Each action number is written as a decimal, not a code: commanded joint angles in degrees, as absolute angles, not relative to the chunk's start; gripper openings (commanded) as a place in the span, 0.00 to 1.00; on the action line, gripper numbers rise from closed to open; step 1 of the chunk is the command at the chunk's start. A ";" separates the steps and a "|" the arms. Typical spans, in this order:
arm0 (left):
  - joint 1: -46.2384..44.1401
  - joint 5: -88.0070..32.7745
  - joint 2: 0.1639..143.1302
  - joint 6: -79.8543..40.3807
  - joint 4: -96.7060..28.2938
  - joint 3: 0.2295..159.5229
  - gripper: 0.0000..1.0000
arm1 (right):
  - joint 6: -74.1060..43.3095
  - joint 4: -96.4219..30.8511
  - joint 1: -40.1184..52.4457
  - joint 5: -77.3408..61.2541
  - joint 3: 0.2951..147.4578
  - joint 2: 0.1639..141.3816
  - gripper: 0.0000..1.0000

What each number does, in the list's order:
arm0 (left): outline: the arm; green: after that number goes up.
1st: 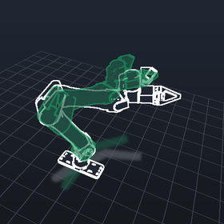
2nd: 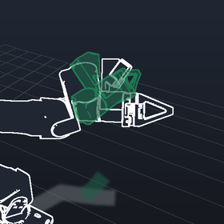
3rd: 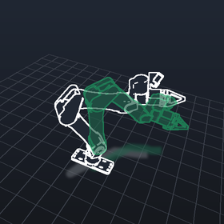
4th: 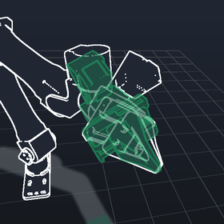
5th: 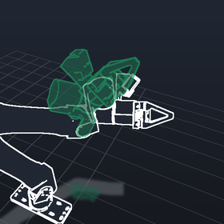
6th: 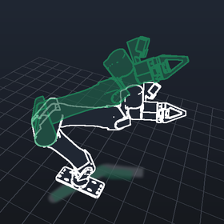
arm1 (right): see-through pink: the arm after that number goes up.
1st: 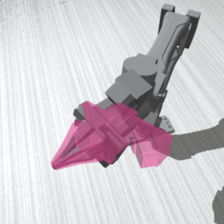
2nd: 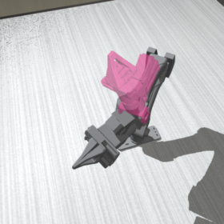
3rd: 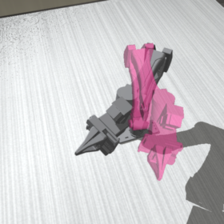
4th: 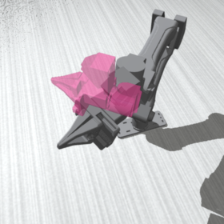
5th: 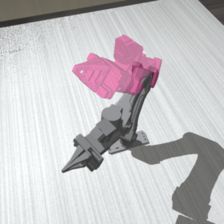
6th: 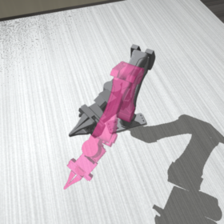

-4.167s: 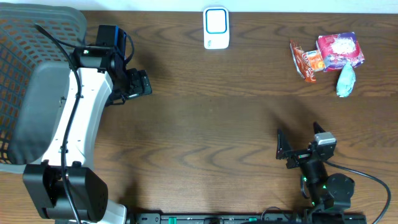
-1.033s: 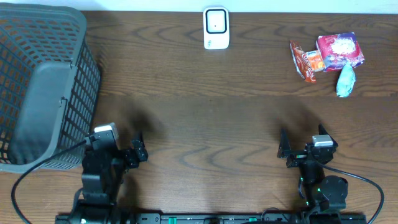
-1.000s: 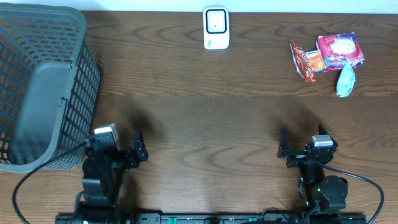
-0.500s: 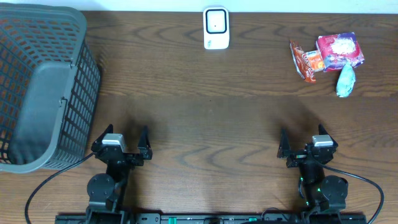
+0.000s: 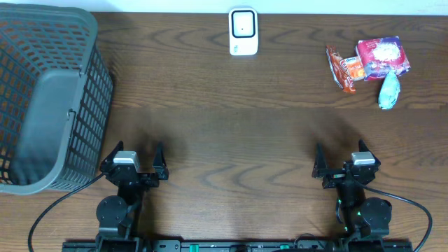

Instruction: Scan the item barcode

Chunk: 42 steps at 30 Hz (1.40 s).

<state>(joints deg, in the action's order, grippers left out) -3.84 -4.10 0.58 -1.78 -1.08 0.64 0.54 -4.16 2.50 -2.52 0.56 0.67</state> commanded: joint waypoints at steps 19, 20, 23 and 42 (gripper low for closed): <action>-3.60 -5.45 0.05 2.35 -3.79 0.23 0.98 | 1.13 -4.27 2.90 -2.00 0.32 0.30 0.99; -3.60 -5.45 0.05 2.35 -3.77 0.23 0.98 | 1.15 -4.27 2.90 -2.00 0.32 0.30 0.99; -3.60 -5.32 0.08 2.35 -3.77 0.23 0.98 | 1.15 -4.25 2.90 -2.00 0.34 0.30 0.99; -3.60 -5.32 0.25 2.35 -3.77 0.23 0.98 | 1.15 -4.27 2.90 -2.00 0.34 0.30 0.99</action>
